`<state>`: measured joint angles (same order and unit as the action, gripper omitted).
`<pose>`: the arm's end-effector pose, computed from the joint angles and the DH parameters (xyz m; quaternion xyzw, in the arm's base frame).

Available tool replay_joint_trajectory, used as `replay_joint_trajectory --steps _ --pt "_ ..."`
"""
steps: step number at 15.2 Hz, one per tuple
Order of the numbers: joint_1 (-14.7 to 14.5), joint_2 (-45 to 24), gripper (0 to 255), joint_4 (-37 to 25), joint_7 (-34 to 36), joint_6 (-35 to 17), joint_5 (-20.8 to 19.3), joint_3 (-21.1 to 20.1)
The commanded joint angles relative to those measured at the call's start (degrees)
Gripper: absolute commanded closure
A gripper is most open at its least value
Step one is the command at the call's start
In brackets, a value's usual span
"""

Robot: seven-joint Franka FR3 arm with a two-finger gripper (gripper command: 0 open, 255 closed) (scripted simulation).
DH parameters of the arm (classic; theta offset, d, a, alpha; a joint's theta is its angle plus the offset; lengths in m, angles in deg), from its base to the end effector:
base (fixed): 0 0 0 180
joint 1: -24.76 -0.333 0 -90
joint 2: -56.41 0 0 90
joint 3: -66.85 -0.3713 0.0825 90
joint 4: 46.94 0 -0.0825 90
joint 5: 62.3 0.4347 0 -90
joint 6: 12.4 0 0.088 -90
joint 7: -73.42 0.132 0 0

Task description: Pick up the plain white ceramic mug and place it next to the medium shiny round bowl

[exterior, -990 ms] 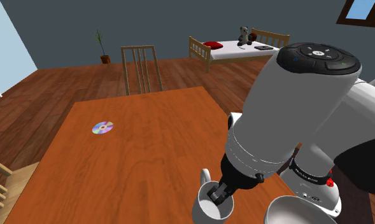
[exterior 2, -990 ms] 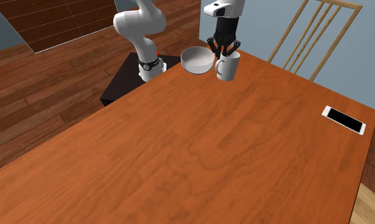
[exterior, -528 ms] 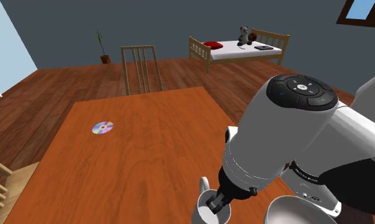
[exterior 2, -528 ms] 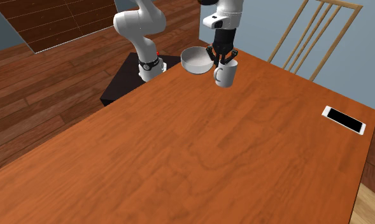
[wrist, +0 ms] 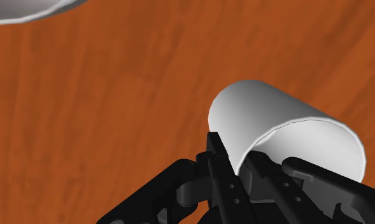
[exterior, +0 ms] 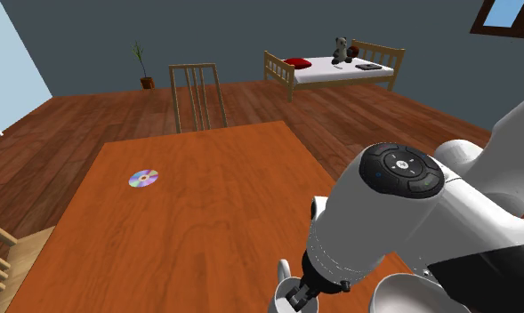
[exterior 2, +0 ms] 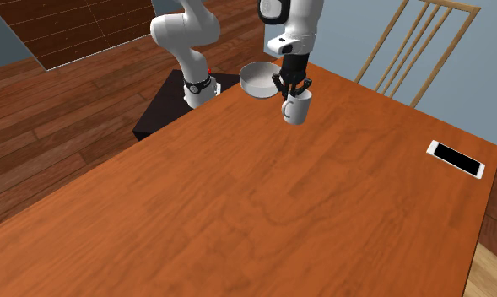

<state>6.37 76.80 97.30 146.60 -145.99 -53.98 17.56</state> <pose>0.1805 0.4356 0.3635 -0.9904 0.1084 -0.0857 0.0023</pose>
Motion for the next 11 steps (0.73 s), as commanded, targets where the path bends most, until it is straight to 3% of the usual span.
replay_joint_trajectory --steps 1,6,11 --pt "0.5 -1.0 255 0.8 0.8 -1.7 -0.6 -0.9" --pt "2.9 -4.8 255 2.5 3.6 -6.5 -3.5 -3.8" --pt "2.9 -4.8 255 2.5 3.6 -6.5 -3.6 -3.8"
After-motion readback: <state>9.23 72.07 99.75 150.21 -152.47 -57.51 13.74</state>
